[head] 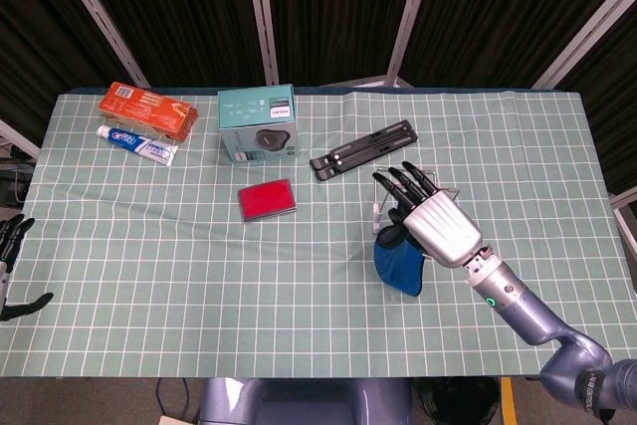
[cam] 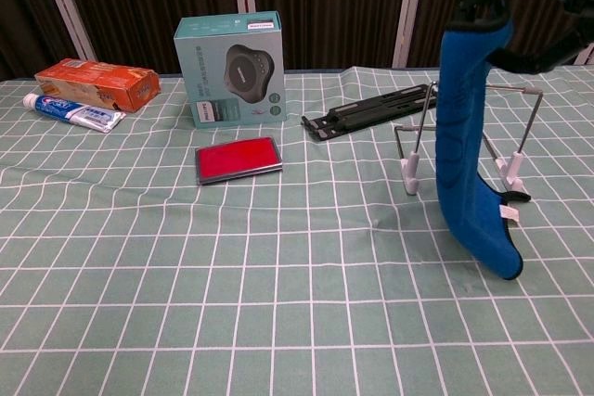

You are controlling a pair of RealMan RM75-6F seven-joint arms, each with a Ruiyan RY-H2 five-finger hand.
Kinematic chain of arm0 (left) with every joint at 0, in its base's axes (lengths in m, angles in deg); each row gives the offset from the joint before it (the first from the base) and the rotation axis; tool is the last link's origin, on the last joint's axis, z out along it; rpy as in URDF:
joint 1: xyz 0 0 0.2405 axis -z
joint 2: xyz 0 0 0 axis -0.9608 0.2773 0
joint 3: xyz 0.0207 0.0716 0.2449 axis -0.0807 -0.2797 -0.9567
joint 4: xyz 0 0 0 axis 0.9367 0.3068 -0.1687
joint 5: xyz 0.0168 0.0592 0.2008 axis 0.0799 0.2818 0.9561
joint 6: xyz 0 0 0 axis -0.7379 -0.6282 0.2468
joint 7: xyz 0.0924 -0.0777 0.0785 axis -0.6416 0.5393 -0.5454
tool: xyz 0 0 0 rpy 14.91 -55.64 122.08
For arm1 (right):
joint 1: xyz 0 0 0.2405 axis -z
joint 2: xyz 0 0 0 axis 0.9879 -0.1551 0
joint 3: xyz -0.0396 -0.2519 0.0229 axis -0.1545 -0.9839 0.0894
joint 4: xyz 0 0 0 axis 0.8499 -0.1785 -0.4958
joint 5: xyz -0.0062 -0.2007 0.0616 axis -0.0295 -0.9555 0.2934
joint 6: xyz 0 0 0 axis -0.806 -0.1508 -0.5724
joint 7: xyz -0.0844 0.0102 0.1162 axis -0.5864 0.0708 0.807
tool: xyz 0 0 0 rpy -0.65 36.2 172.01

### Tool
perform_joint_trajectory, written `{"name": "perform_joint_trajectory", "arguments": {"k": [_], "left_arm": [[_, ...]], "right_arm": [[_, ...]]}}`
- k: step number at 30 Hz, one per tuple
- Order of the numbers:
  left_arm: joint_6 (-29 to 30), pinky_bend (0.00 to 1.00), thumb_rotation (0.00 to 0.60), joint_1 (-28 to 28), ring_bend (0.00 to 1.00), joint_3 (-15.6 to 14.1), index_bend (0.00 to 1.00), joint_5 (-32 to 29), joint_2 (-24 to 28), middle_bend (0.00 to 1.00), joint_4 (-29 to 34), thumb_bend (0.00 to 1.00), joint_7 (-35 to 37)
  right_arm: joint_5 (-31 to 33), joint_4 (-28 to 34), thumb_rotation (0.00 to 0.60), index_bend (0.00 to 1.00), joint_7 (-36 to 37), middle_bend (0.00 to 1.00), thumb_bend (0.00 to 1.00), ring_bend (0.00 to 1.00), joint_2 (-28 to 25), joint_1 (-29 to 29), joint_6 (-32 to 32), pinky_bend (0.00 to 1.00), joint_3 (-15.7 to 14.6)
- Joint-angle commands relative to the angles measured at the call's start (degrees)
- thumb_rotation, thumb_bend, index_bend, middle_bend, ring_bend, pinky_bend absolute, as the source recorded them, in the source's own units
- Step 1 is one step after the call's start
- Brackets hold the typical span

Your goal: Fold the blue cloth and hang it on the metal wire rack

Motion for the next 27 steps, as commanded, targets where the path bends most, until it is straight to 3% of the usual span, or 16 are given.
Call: {"name": "perform_joint_trajectory", "arguments": {"k": [1, 7, 16, 27], "left_arm": [[0.47, 0.00, 0.600, -0.23, 0.00, -0.09, 0.00, 0.55, 0.35, 0.00, 0.21, 0.00, 0.58], [1.40, 0.00, 0.600, -0.67, 0.00, -0.21, 0.00, 1.47, 0.99, 0.00, 0.47, 0.00, 1.77], [2.15, 0.00, 0.600, -1.19, 0.00, -0.26, 0.00, 1.93, 1.80, 0.00, 0.70, 0.00, 3.31], [2.52, 0.00, 0.600, -1.42, 0.00, -0.44, 0.00, 2.59, 1.83, 0.00, 0.68, 0.00, 3.25]], "right_arm": [[8.40, 6.48, 0.600, 0.72, -8.04, 0.00, 0.47, 0.00, -1.20, 1.87, 0.68, 0.00, 3.98], [19.58, 12.79, 0.600, 0.73, -17.36, 0.00, 0.48, 0.00, -0.66, 2.16, 2.12, 0.00, 8.65], [31.38, 22.49, 0.600, 0.74, -28.99, 0.00, 0.49, 0.00, -1.48, 2.87, 7.88, 0.00, 12.49], [41.75, 21.80, 0.600, 0.74, -33.53, 0.01, 0.51, 0.00, 2.61, 0.64, 10.05, 0.00, 14.75]]}}
